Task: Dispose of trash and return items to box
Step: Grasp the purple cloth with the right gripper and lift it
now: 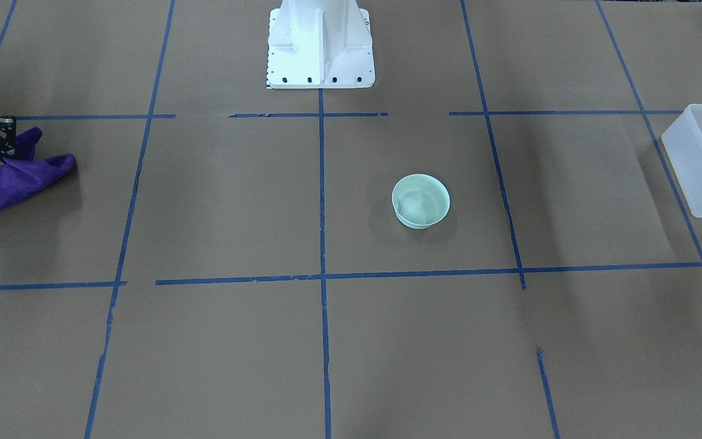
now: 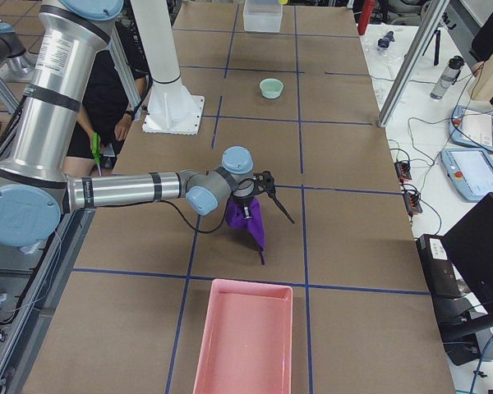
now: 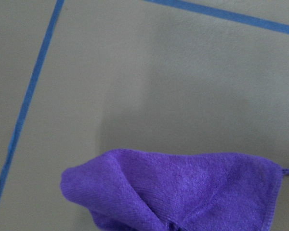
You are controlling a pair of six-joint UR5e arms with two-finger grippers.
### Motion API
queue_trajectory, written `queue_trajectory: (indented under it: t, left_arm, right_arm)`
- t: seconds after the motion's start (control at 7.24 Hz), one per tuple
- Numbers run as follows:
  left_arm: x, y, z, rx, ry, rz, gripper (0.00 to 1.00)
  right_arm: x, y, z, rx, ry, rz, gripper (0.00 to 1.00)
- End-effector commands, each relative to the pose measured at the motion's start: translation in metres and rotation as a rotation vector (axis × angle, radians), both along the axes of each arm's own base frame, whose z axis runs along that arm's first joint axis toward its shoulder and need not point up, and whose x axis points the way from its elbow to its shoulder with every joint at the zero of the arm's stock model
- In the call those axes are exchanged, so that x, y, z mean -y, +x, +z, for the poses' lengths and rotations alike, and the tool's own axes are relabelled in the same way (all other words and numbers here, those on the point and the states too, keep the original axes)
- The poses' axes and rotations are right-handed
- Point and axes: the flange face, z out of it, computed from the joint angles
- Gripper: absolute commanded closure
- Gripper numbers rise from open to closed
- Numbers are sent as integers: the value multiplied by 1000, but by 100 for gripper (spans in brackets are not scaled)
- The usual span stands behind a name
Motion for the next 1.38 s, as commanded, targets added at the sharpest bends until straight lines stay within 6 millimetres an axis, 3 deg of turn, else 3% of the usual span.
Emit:
queue_trajectory:
  t: [0.0, 0.28, 0.41, 1.24]
  left_arm:
    - [-54, 3, 29, -12, -89, -40, 100]
    - [-75, 12, 47, -102, -136, -39, 100]
    - [-88, 16, 56, -117, -135, -34, 100]
    - [-91, 52, 88, -162, -95, 26, 100]
  right_arm:
    - [14, 65, -37, 124, -61, 95, 100]
    - [17, 86, -87, 120, -89, 146, 100]
    - [23, 93, -102, 121, -84, 165, 100]
    - [24, 137, -101, 121, -82, 274, 100]
